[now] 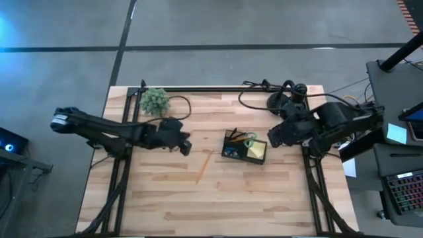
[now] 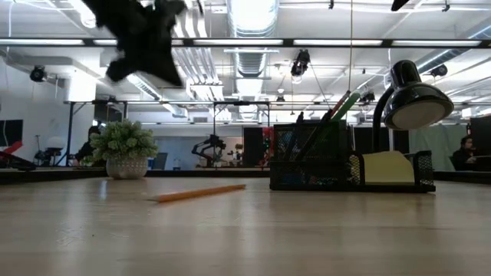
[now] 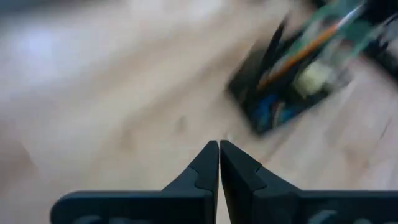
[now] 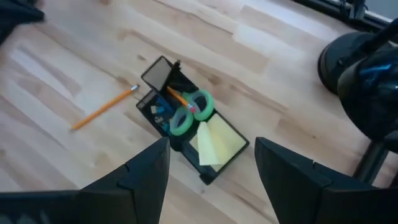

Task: Pick and place office supplies into organizer
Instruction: Put the orange pencil into black mesh organizer

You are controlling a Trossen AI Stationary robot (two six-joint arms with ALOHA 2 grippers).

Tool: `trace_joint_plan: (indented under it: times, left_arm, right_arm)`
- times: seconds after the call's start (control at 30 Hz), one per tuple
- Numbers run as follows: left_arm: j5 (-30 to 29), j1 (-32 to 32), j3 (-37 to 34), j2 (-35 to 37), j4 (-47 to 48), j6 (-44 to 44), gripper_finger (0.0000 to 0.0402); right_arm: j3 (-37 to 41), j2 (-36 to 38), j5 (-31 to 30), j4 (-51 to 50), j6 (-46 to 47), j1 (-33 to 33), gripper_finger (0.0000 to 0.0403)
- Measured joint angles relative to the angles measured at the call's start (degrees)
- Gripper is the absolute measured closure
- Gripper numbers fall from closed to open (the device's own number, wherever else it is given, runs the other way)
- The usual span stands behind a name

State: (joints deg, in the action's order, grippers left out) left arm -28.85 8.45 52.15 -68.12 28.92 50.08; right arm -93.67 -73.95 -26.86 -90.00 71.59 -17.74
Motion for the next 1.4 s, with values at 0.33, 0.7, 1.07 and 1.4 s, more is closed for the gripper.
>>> trace_joint_plan:
  times: [0.33, 0.7, 1.07, 1.4]
  left_arm:
    - [18.6, -5.0, 1.5, -17.8, -9.9, 4.5, 0.0328]
    - [30.9, -5.3, 17.7, -36.7, -5.5, 6.6, 0.0174]
    - [30.8, -5.3, 25.4, -46.0, -2.0, 7.8, 0.0174]
    - [25.9, -5.0, 28.0, -48.2, -0.8, 4.9, 0.0241]
  right_arm:
    - [2.9, -1.8, 2.8, -0.1, -0.6, 0.3, 0.0177]
    - [2.9, -0.9, 2.8, 0.0, -0.7, 0.2, 0.0177]
    - [2.9, -0.4, 3.3, 0.0, -1.1, 0.2, 0.0177]
    - [2.9, -0.4, 3.4, 0.0, -1.1, 0.2, 0.0177]
